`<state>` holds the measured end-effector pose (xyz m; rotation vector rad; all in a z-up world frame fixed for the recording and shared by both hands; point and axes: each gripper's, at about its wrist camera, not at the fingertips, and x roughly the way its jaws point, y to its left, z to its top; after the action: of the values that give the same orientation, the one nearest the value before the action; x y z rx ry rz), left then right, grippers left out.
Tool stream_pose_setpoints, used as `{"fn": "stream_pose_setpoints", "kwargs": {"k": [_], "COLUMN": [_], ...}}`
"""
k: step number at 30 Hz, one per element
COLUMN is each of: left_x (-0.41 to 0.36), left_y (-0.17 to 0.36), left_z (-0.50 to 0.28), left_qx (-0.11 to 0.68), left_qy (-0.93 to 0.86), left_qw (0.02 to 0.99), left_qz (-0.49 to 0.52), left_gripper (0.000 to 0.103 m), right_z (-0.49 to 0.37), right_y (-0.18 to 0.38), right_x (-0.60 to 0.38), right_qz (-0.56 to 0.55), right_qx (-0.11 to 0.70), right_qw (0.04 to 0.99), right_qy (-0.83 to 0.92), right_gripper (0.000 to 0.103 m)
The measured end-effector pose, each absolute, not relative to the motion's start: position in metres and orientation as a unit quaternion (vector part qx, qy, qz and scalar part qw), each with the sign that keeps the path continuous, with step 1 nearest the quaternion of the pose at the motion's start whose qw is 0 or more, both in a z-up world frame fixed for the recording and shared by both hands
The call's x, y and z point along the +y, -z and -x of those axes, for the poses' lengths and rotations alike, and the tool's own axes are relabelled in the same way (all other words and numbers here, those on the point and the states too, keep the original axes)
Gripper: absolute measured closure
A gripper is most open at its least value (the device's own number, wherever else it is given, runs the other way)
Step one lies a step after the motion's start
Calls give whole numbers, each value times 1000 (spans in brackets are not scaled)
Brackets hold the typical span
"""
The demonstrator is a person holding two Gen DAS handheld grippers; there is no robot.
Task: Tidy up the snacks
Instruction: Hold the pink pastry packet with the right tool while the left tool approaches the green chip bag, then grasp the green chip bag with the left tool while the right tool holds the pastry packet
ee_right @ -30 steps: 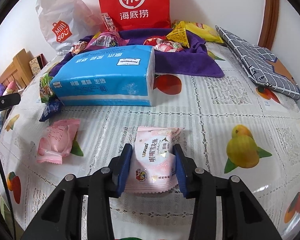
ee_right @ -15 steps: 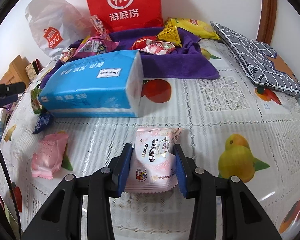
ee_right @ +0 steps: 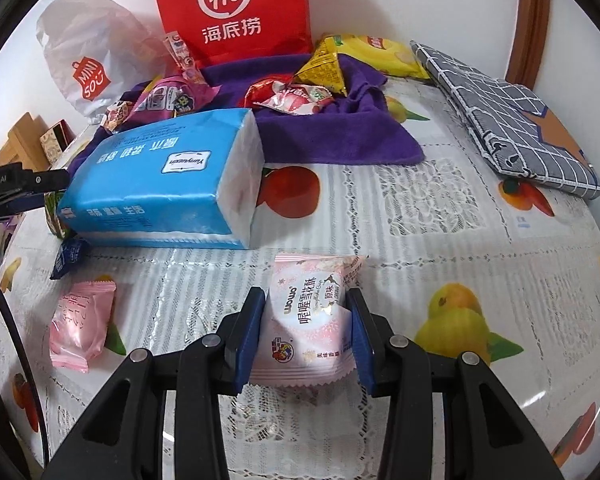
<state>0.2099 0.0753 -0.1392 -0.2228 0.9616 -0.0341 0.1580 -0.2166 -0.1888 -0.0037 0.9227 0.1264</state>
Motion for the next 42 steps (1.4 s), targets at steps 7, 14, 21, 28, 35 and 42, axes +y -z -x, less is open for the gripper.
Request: {"fn": "stream_pose_setpoints", "kwargs": {"k": [7, 14, 21, 28, 35, 42], "left_x": [79, 77, 75, 77, 83, 84], "left_y": [150, 154, 165, 161, 156, 145], "left_z": [-200, -205, -220, -218, -204, -183], "left_qx": [481, 483, 495, 485, 478, 466], "left_qy": [12, 6, -12, -11, -9, -3], "left_qw": [872, 871, 865, 870, 872, 879], "left_qz": [92, 89, 86, 92, 105, 105], "left_gripper": [32, 32, 40, 54, 58, 59], "right_z": [-155, -156, -160, -162, -152, -140], "right_y": [191, 191, 191, 190, 182, 170], "right_x": [-209, -207, -209, -210, -208, -206], "right_qz": [5, 7, 1, -5, -3, -1], "right_qx": [444, 445, 445, 445, 435, 423], "right_qw": [893, 893, 893, 892, 897, 903], "right_qy": [-72, -75, -72, -73, -74, -73], "right_gripper": [62, 62, 62, 62, 62, 62]}}
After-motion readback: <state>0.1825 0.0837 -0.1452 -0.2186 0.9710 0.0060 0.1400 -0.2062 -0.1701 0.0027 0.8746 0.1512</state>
